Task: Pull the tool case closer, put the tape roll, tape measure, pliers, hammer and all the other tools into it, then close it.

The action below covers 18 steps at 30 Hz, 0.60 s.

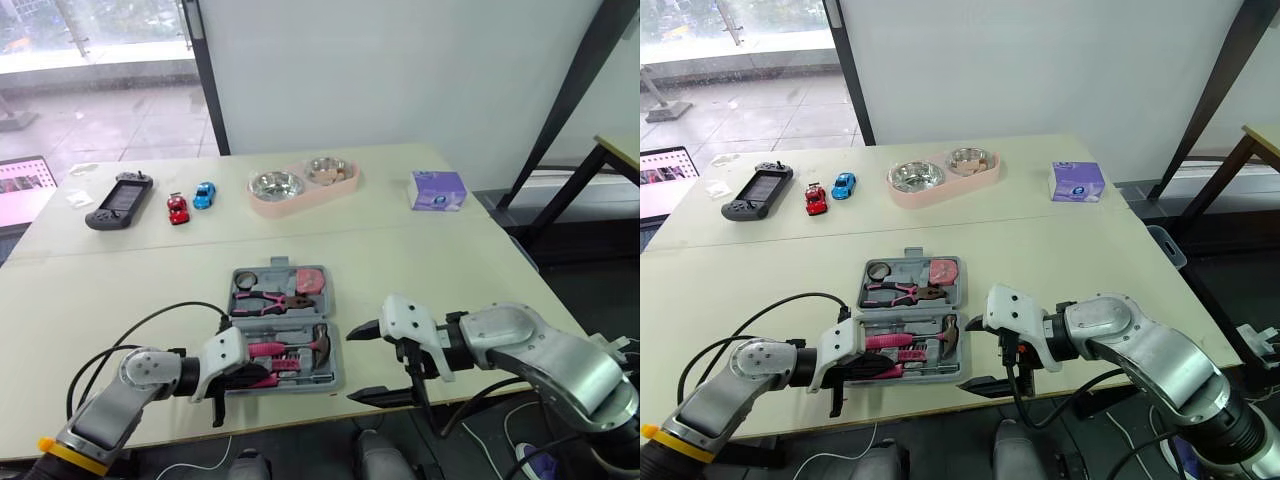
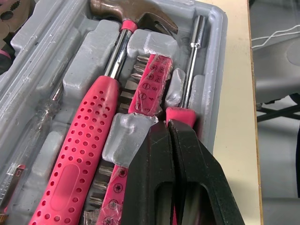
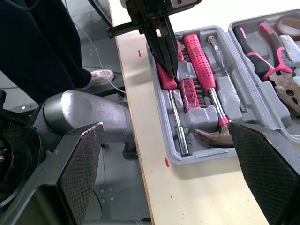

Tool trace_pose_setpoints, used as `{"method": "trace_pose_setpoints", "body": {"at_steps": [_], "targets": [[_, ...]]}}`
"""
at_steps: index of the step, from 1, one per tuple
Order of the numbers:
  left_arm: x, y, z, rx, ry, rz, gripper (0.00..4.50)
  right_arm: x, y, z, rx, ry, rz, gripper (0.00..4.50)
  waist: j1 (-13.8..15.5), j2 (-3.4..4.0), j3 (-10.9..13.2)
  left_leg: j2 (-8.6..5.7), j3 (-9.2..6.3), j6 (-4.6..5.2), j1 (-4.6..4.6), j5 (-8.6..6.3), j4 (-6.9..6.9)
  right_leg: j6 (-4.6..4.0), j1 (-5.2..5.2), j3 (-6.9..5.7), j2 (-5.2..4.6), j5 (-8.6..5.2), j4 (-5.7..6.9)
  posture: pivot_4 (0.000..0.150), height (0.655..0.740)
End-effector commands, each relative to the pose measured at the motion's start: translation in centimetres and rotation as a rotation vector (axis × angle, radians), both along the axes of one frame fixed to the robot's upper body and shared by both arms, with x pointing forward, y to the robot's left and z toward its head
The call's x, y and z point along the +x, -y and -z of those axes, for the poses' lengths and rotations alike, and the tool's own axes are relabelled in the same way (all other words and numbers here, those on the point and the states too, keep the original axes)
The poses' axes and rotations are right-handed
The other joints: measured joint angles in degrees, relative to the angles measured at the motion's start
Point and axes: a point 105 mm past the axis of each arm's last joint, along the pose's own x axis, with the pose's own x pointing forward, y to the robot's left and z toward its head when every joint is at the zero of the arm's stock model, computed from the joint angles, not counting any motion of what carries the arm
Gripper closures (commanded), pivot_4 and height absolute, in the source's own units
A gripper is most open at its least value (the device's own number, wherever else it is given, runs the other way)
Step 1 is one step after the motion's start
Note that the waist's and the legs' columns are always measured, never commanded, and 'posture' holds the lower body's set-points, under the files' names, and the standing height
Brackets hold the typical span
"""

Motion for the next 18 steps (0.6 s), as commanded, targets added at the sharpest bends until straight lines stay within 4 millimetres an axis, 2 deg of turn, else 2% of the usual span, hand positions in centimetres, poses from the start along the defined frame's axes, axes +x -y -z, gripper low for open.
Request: {"method": "trace_pose_setpoints", "body": {"at_steps": [1, 5, 7, 9, 13, 18], "targets": [[0.1, -0.9, 0.0, -0.009, -0.041, -0.029, 4.42, 0.5, -0.1, -1.3, 0.034, 0.07, -0.009, 0.0, -0.11, -0.04, 0.03, 0.0, 0.0, 0.0, -0.01, 0.0, 0.0, 0.0, 0.0, 0.0, 0.0, 0.0, -0.02, 0.15, 0.7387], [1.4, -1.5, -4.7, -0.111, 0.03, -0.032, 4.42, 1.7, 0.5, -1.7, 0.066, 0.098, 0.04, 0.0, -0.56, -0.46, 0.35, 0.02, 0.0, 0.0, -0.25, 0.0, 0.0, 0.0, -0.24, -0.02, 0.0, 0.0, -0.01, 0.15, 0.7387], [2.0, -2.8, -6.9, -0.148, 0.043, -0.077, 4.42, 2.8, 1.3, -1.6, 0.073, 0.099, 0.092, 0.0, -0.59, -0.59, 0.46, 0.01, 0.0, 0.01, -0.36, 0.01, 0.01, -0.01, -0.32, -0.01, 0.0, 0.01, 0.02, 0.15, 0.7387], [2.9, -4.8, -8.7, -0.171, 0.057, -0.168, 4.42, 3.8, 2.5, -0.8, 0.054, 0.102, 0.148, 0.0, -0.6, -0.69, 0.54, 0.01, 0.0, 0.01, -0.37, 0.01, -0.02, -0.02, -0.33, -0.01, 0.0, 0.01, 0.04, 0.15, 0.7387], [4.5, -10.0, -9.5, -0.16, 0.114, -0.41, 4.42, 6.4, 5.1, 0.4, 0.045, 0.115, 0.31, 0.0, -0.71, -0.65, 0.57, 0.0, 0.0, 0.16, -0.36, -0.08, -0.1, -0.03, -0.32, -0.01, 0.0, 0.02, 0.05, 0.15, 0.7387], [4.1, -15.1, -8.8, -0.109, 0.171, -0.626, 4.42, 8.6, 8.8, 1.1, 0.038, 0.174, 0.497, 0.0, -1.14, -0.64, 0.59, -0.01, 0.01, 0.5, -0.36, -0.26, -0.19, -0.04, -0.38, -0.02, 0.02, 0.04, 0.09, 0.15, 0.7387]]}}
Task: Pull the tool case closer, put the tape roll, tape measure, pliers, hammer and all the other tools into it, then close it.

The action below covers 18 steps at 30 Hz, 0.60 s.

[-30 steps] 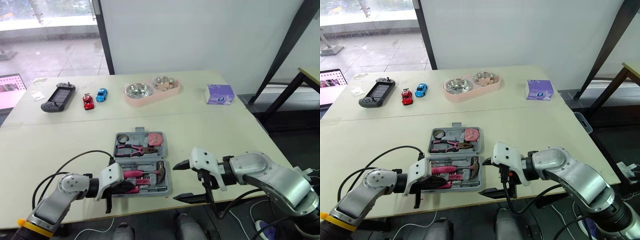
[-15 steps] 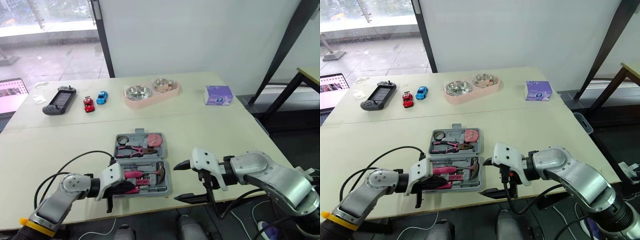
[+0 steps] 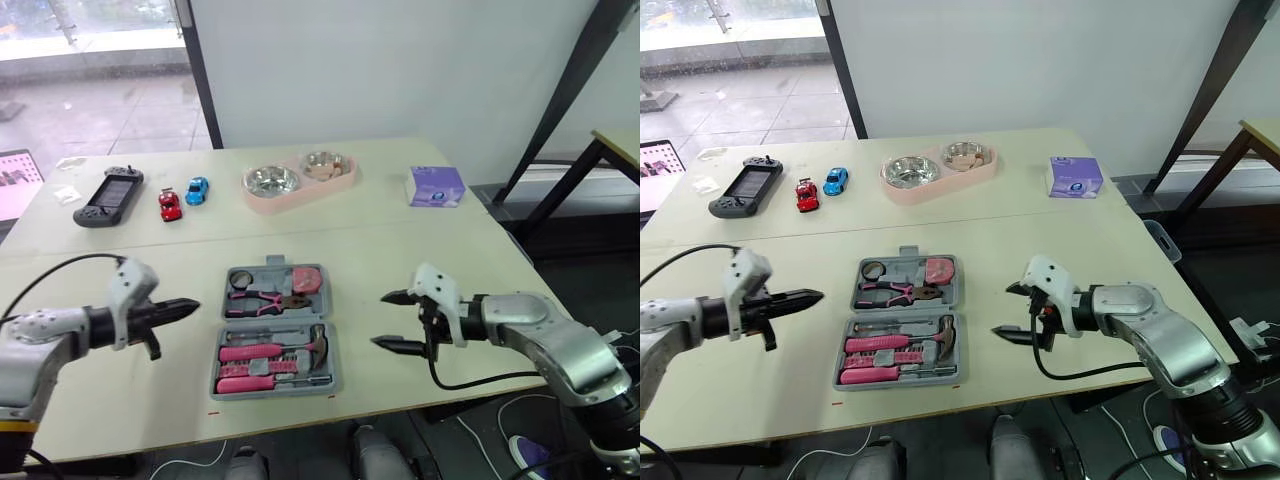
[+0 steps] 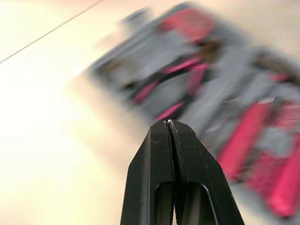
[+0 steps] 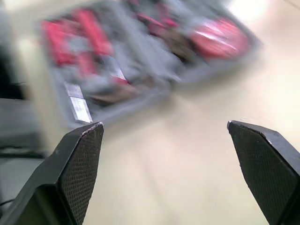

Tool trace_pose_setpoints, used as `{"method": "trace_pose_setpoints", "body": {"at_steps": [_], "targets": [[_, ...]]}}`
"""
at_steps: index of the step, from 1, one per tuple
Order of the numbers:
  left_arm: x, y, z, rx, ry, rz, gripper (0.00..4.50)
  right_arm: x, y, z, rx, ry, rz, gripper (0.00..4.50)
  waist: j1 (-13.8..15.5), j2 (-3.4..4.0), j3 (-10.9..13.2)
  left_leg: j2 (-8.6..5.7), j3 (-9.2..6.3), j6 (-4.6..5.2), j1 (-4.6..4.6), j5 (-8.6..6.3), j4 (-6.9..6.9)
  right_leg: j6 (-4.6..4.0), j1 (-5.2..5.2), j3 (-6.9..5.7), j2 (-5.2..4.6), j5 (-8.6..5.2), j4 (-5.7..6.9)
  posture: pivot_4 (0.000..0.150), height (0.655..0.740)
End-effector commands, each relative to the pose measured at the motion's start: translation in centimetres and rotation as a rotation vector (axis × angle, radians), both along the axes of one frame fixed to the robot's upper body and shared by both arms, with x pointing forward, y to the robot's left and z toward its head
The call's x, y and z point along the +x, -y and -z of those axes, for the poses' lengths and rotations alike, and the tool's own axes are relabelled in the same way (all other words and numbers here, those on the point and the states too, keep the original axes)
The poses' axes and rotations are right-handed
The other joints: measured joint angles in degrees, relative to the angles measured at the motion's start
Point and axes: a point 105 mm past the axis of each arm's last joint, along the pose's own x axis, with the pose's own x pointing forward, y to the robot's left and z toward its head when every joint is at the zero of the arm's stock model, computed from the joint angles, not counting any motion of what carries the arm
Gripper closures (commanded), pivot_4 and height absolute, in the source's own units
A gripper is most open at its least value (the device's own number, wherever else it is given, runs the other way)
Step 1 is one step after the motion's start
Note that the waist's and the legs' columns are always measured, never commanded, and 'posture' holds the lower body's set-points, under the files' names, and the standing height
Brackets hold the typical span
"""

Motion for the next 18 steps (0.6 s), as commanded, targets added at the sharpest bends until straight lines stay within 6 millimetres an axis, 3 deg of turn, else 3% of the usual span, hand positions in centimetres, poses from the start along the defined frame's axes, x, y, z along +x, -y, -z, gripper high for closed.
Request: {"method": "trace_pose_setpoints", "body": {"at_steps": [1, 4, 7, 8, 11, 16, 17, 18], "targets": [[-0.6, -4.0, -0.6, 0.037, 0.057, -0.163, 4.42, 1.1, 2.9, -0.8, 0.016, 0.087, 0.118, 0.0, 0.06, 0.0, 0.01, 0.0, 0.0, 0.02, -0.01, -0.01, -0.02, 0.0, -0.02, 0.0, 0.0, 0.0, 0.0, 0.15, 0.7387], [-2.2, -6.5, -0.3, 0.039, 0.07, -0.264, 4.42, 1.4, 5.5, -1.4, 0.11, 0.153, 0.21, 0.0, 0.09, -0.01, 0.01, 0.0, 0.01, 0.15, -0.01, -0.09, -0.06, -0.05, -0.03, -0.01, 0.0, 0.03, 0.01, 0.15, 0.7387], [-4.3, -7.2, 0.3, -0.001, 0.012, -0.265, 4.42, 0.9, 7.4, -0.4, 0.074, 0.141, 0.229, 0.0, 0.06, -0.01, 0.02, 0.0, 0.05, 0.18, -0.01, -0.1, -0.05, 0.0, -0.02, 0.0, -0.01, 0.0, 0.0, 0.15, 0.7387], [-5.1, -7.2, 0.5, 0.012, -0.001, -0.251, 4.2, 0.8, 7.7, -0.2, 0.073, 0.133, 0.233, 0.0, 0.02, -0.01, 0.03, 0.01, 0.05, 0.18, 0.01, -0.1, -0.02, 0.14, 0.0, 0.0, -0.01, -0.09, 0.01, 0.15, 0.7387], [-6.7, -7.0, 0.8, 0.013, -0.042, -0.213, 3.08, 0.6, 8.1, -0.2, 0.088, 0.119, 0.225, 0.0, -0.06, -0.01, 0.05, 0.01, 0.07, 0.17, 0.05, -0.1, 0.01, 0.13, -0.02, 0.01, -0.01, -0.09, 0.01, 0.15, 0.7387], [-8.6, -8.2, 1.0, 0.053, -0.103, -0.198, 0.37, 0.0, 8.7, -0.1, 0.09, 0.103, 0.205, 0.0, -0.06, 0.02, 0.11, 0.01, 0.07, 0.15, 0.08, -0.11, 0.21, 0.1, -0.06, 0.01, -0.02, -0.08, -0.03, 0.15, 0.7387], [-8.4, -8.6, 0.8, 0.052, -0.094, -0.213, 0.05, -0.1, 8.8, -0.1, 0.092, 0.099, 0.204, 0.0, -0.03, 0.01, 0.11, 0.01, 0.07, 0.15, 0.08, -0.11, 0.22, 0.1, -0.06, 0.01, -0.03, -0.08, -0.07, 0.15, 0.7387], [-8.2, -8.8, 0.9, 0.063, -0.089, -0.213, 0.05, -0.2, 8.7, 0.2, 0.079, 0.091, 0.194, 0.0, -0.03, 0.01, 0.11, 0.0, 0.07, 0.14, 0.08, -0.11, 0.23, 0.09, -0.06, 0.01, -0.03, -0.08, -0.07, 0.15, 0.7387]]}}
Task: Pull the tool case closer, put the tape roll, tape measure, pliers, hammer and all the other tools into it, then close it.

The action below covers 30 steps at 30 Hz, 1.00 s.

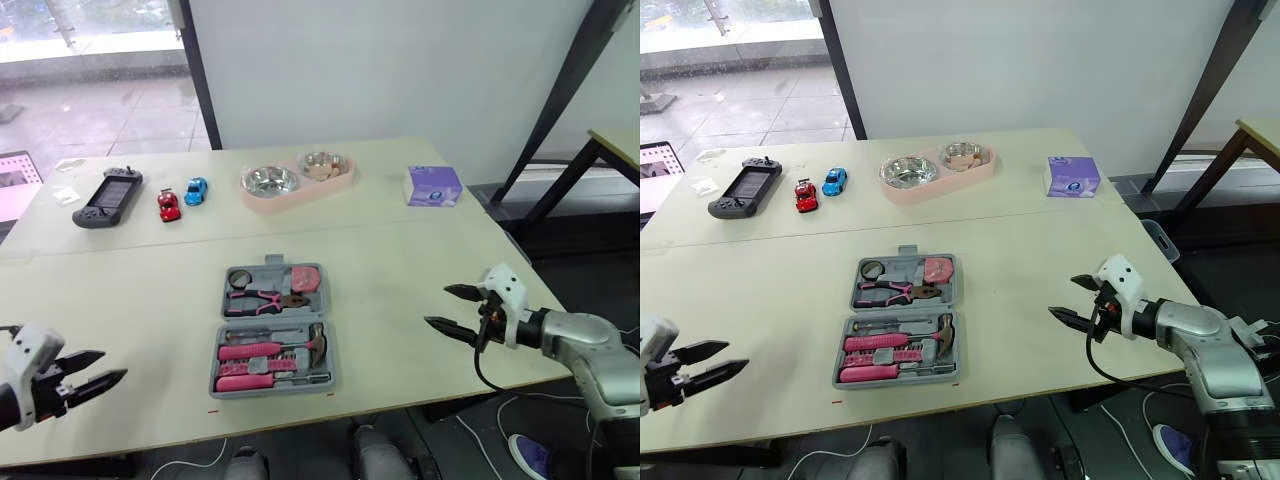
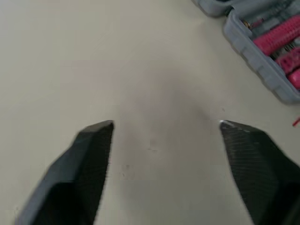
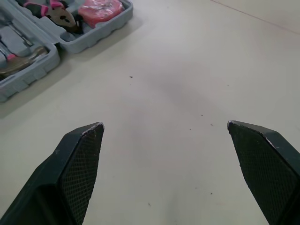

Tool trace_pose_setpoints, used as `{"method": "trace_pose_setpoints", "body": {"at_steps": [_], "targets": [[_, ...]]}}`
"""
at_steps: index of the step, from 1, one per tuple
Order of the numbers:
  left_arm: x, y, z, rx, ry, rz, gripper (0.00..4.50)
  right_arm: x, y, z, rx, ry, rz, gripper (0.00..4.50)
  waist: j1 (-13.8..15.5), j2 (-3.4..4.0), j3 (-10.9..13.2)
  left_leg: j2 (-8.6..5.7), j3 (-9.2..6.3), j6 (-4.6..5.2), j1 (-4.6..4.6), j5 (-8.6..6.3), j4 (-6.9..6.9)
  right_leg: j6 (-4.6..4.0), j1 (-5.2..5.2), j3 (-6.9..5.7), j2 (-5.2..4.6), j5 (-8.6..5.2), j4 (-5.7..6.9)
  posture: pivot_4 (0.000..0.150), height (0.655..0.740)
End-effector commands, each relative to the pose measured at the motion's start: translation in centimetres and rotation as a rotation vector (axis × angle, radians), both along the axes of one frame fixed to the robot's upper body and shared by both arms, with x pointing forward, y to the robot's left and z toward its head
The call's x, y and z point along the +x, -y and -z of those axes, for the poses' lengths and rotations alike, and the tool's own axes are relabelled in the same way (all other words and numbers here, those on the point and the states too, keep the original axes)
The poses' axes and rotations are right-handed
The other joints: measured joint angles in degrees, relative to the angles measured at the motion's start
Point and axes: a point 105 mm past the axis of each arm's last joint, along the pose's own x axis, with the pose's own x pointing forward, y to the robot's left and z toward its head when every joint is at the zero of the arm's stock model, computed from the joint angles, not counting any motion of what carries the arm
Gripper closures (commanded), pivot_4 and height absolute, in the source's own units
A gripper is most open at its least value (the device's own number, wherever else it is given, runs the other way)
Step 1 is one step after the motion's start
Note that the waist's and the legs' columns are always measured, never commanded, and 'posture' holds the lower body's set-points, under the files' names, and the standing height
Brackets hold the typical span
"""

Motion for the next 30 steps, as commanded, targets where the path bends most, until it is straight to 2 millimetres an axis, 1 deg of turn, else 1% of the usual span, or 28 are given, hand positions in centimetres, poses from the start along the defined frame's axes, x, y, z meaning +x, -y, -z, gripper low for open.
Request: {"method": "trace_pose_setpoints", "body": {"at_steps": [1, 2, 5, 7, 8, 10, 11, 12, 13, 15, 16, 19, 20, 23, 26, 28, 30], "targets": [[0.7, -1.1, -1.5, 0.054, 0.057, -0.003, 0.05, -0.2, 0.3, -0.6, -0.015, 0.023, -0.025, 0.0, -0.01, 0.01, 0.01, 0.0, 0.0, 0.0, 0.01, 0.0, 0.01, 0.0, 0.0, 0.0, 0.0, 0.0, -0.01, 0.15, 0.7387], [1.0, -1.0, -1.2, 0.066, 0.056, 0.011, 0.05, -0.1, -0.1, -0.3, -0.028, 0.017, -0.04, 0.0, -0.05, 0.02, 0.02, 0.0, 0.0, -0.01, 0.0, 0.0, 0.01, 0.0, -0.02, 0.0, 0.0, 0.0, -0.01, 0.15, 0.7387], [2.9, 0.6, -0.5, 0.117, 0.079, 0.074, 0.05, 0.6, -2.3, 0.2, -0.041, 0.004, -0.082, 0.0, -0.1, 0.04, 0.02, 0.0, 0.03, 0.0, 0.0, 0.0, 0.0, -0.01, -0.05, 0.01, 0.0, 0.01, -0.01, 0.15, 0.7387], [4.8, 2.2, -0.2, 0.127, 0.113, 0.108, 0.05, 0.6, -4.3, 1.0, -0.03, -0.06, -0.121, 0.0, -0.07, 0.06, 0.03, 0.0, 0.03, 0.0, 0.0, 0.0, -0.02, -0.05, -0.07, 0.0, 0.01, 0.03, 0.0, 0.15, 0.7387], [5.3, 2.7, -0.2, 0.124, 0.119, 0.112, 0.05, 0.5, -4.9, 1.3, -0.033, -0.081, -0.133, 0.0, -0.02, 0.06, 0.03, 0.0, 0.03, 0.0, 0.0, 0.01, -0.03, -0.07, -0.06, 0.01, 0.01, 0.05, 0.02, 0.15, 0.7387], [7.0, 4.1, 0.4, 0.129, 0.132, 0.134, 0.05, 0.5, -7.3, 1.8, -0.033, -0.115, -0.185, 0.0, 0.01, 0.05, 0.02, 0.0, 0.02, 0.0, -0.02, 0.01, -0.05, -0.11, -0.06, 0.01, 0.03, 0.09, 0.1, 0.15, 0.7387], [7.9, 4.7, 0.6, 0.128, 0.151, 0.138, 0.27, 0.6, -8.4, 1.9, -0.038, -0.116, -0.199, 0.57, 0.02, 0.05, 0.02, 0.0, 0.02, 0.01, 0.01, 0.01, -0.08, -0.12, -0.03, 0.01, 0.03, 0.11, 0.13, 0.15, 0.7387], [8.5, 5.2, 0.7, 0.128, 0.164, 0.139, 0.54, 0.8, -9.1, 1.9, -0.043, -0.116, -0.206, 0.77, 0.04, 0.05, 0.02, 0.0, 0.02, 0.01, -0.01, 0.01, -0.1, -0.21, -0.06, 0.0, 0.05, 0.18, 0.16, 0.15, 0.7387], [8.8, 5.7, 0.9, 0.117, 0.16, 0.152, 0.89, 0.8, -9.6, 2.0, -0.05, -0.125, -0.216, 1.29, 0.04, 0.05, 0.02, -0.01, 0.01, 0.01, -0.01, 0.02, -0.13, -0.26, -0.06, 0.0, 0.05, 0.22, 0.22, 0.15, 0.7387], [9.0, 6.7, 1.6, 0.111, 0.134, 0.206, 1.9, 0.9, -10.6, 2.5, -0.088, -0.137, -0.24, 2.28, 0.02, 0.05, 0.02, 0.0, -0.01, 0.01, -0.01, 0.01, -0.16, -0.27, -0.07, -0.01, 0.07, 0.23, 0.25, 0.15, 0.7387], [9.3, 7.5, 2.5, 0.117, 0.112, 0.236, 2.45, 1.0, -11.5, 2.9, -0.116, -0.144, -0.259, 2.8, 0.06, 0.07, 0.01, 0.0, -0.01, 0.02, -0.01, 0.01, -0.18, -0.25, -0.06, -0.01, 0.07, 0.22, 0.24, 0.15, 0.7387], [10.1, 8.5, 3.9, 0.134, 0.087, 0.279, 4.06, 1.4, -12.9, 3.6, -0.168, -0.158, -0.29, 4.37, 0.14, 0.07, 0.0, 0.0, -0.01, 0.03, -0.02, 0.01, -0.2, -0.24, -0.05, -0.03, 0.07, 0.21, 0.23, 0.15, 0.7387], [10.5, 9.1, 4.4, 0.133, 0.085, 0.291, 4.49, 1.8, -13.2, 4.1, -0.204, -0.158, -0.293, 4.5, 0.15, 0.07, 0.0, -0.01, -0.01, 0.03, -0.01, 0.01, -0.18, -0.24, -0.03, -0.03, 0.07, 0.21, 0.24, 0.15, 0.7387], [11.4, 10.0, 5.4, 0.156, 0.083, 0.307, 4.49, 2.6, -14.1, 4.9, -0.288, -0.154, -0.311, 4.5, 0.55, 0.08, 0.0, -0.01, -0.02, 0.03, 0.01, 0.01, -0.1, -0.24, 0.06, -0.03, 0.07, 0.21, 0.24, 0.15, 0.7387], [12.2, 10.9, 6.3, 0.184, 0.072, 0.322, 4.49, 3.4, -15.1, 5.3, -0.344, -0.15, -0.328, 4.5, 1.16, 0.18, -0.03, -0.03, -0.04, 0.02, 0.19, 0.03, -0.06, -0.2, 0.3, -0.03, 0.07, 0.2, 0.24, 0.15, 0.7387], [12.1, 12.3, 6.6, 0.162, 0.07, 0.365, 4.49, 3.4, -15.8, 5.3, -0.361, -0.15, -0.351, 4.5, 1.48, 0.21, -0.03, -0.03, -0.04, 0.01, 0.33, 0.04, -0.04, -0.07, 0.45, -0.02, 0.07, 0.12, 0.24, 0.15, 0.7387], [11.5, 13.9, 6.9, 0.124, 0.057, 0.417, 4.49, 3.4, -16.5, 5.2, -0.375, -0.142, -0.377, 4.5, 1.6, 0.22, -0.03, -0.03, -0.04, 0.01, 0.71, 0.04, -0.06, -0.05, 0.81, -0.02, 0.07, 0.1, 0.22, 0.15, 0.7387]]}}
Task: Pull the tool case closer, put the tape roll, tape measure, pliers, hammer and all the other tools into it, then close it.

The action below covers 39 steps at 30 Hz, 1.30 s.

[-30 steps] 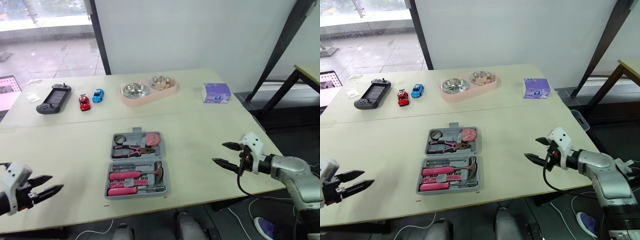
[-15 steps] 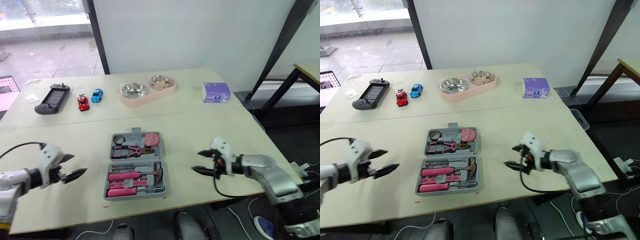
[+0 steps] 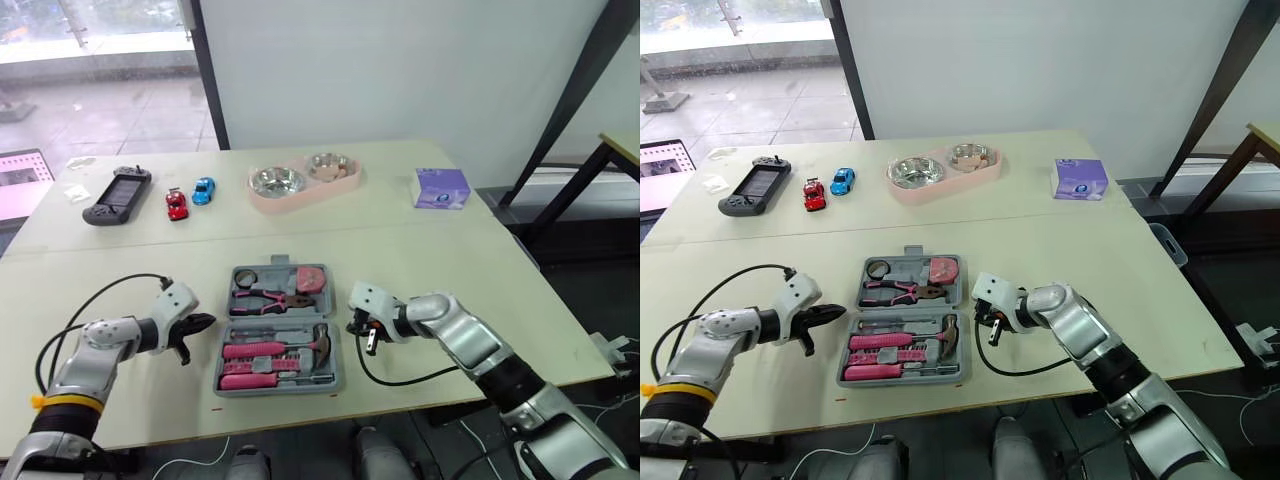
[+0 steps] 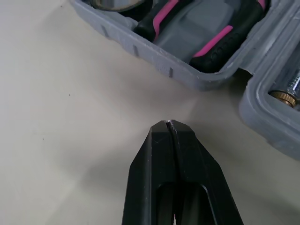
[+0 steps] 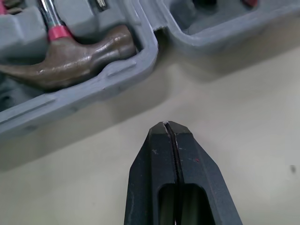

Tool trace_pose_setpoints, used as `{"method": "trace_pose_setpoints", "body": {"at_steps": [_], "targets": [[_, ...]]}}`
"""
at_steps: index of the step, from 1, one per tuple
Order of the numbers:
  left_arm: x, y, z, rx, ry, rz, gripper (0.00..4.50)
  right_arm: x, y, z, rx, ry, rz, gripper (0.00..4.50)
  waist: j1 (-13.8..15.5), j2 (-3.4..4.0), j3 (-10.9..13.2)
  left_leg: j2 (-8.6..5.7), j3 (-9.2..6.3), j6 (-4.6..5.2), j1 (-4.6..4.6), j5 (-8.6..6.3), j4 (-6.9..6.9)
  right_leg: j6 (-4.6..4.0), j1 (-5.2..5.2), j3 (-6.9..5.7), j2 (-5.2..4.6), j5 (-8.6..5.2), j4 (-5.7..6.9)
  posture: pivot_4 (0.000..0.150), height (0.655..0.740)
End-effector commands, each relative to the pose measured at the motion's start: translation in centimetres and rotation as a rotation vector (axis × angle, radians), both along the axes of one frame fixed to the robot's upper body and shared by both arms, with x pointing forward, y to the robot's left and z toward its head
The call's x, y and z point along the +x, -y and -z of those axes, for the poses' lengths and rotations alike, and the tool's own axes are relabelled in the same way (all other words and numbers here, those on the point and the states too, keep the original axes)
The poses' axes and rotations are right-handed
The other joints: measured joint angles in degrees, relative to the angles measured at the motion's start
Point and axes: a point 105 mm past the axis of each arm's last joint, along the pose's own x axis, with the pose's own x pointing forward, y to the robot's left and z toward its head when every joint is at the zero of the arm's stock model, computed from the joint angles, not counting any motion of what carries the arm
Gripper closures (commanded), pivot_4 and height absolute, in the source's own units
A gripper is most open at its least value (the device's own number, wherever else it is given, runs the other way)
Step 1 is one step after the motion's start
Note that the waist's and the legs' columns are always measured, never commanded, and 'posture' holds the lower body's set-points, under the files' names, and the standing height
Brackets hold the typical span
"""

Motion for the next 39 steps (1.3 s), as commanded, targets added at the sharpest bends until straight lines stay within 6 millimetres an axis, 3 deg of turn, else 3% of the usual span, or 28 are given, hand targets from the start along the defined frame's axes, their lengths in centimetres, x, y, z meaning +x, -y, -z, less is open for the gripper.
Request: {"method": "trace_pose_setpoints", "body": {"at_steps": [1, 8, 14, 17, 26, 39], "targets": [[-1.3, 2.7, 1.6, -0.017, -0.076, 0.096, 4.49, 0.0, -1.3, -0.6, -0.014, 0.029, -0.057, 4.5, 0.06, 0.0, 0.0, 0.0, 0.0, 0.0, 0.14, 0.0, -0.03, 0.02, 0.13, 0.0, 0.0, -0.01, -0.03, 0.15, 0.7387], [-1.9, 5.4, 2.4, -0.007, -0.07, 0.141, 4.49, 0.1, -3.4, -0.9, -0.018, 0.046, -0.104, 4.5, 0.07, 0.12, -0.05, 0.0, -0.01, 0.0, 0.22, 0.0, -0.07, 0.04, 0.22, 0.01, 0.0, -0.04, -0.02, 0.15, 0.7387], [-2.7, 5.7, 2.9, 0.006, -0.089, 0.147, 4.49, 1.7, -1.6, -0.7, -0.13, 0.098, -0.105, 4.5, -0.14, 0.22, -0.1, 0.0, -0.01, 0.0, 0.33, -0.01, -0.03, 0.06, 0.31, 0.01, -0.01, -0.05, -0.08, 0.15, 0.7387], [-2.7, 5.3, 3.1, 0.02, -0.092, 0.14, 4.49, 2.1, -1.8, -1.1, -0.125, 0.107, -0.122, 4.5, 0.06, 0.29, -0.12, -0.01, -0.01, 0.0, 0.3, -0.01, -0.03, 0.06, 0.32, 0.01, -0.01, -0.05, -0.11, 0.15, 0.7387], [-3.0, 5.6, 3.1, 0.009, -0.095, 0.138, 4.49, 0.3, -5.6, -1.6, -0.076, 0.089, -0.23, 4.5, -0.22, 0.5, -0.21, -0.01, -0.02, 0.0, 0.33, -0.01, -0.17, 0.15, 0.32, 0.0, -0.01, -0.11, -0.07, 0.15, 0.7387], [-8.5, 5.8, 4.1, -0.026, -0.177, 0.108, 4.49, -3.2, -4.8, -1.2, -0.099, 0.03, -0.248, 4.5, -1.38, 0.64, -0.3, -0.01, -0.01, 0.2, 0.29, -0.15, -0.69, 0.43, 0.15, 0.0, -0.02, -0.45, -0.11, 0.15, 0.7387]]}}
